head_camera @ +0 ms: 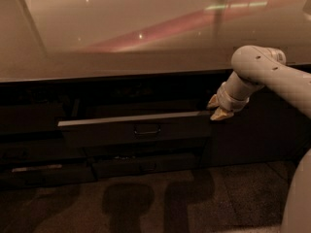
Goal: Open top drawer
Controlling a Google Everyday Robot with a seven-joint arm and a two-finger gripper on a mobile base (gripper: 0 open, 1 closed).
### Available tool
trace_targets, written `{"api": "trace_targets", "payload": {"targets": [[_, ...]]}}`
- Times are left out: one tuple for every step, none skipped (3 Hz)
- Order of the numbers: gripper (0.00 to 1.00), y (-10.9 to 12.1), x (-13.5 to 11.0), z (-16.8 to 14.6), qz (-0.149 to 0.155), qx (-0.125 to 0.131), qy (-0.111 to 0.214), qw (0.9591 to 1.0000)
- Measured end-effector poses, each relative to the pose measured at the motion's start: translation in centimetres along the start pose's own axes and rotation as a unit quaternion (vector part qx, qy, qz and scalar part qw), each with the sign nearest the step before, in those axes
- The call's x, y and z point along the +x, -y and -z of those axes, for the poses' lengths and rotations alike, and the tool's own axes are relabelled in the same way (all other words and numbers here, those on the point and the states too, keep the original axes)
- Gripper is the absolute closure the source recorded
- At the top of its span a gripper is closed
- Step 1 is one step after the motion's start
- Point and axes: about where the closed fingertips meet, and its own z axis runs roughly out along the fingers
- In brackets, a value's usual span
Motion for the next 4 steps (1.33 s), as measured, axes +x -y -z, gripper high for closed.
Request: {"api": "trace_targets", "payload": {"targets": [[1.00,0.00,0.00,0.00,0.000,0.000,0.000,1.0000],[1.00,-0.45,-0.17,0.05,0.005,-0.004,0.004,1.0000],[1.00,-0.47,-0.14,0.17,0.005,-0.004,0.004,1.0000],[1.00,-0.92,-0.16,0.20,0.007,-0.006,0.006,0.9999]]}}
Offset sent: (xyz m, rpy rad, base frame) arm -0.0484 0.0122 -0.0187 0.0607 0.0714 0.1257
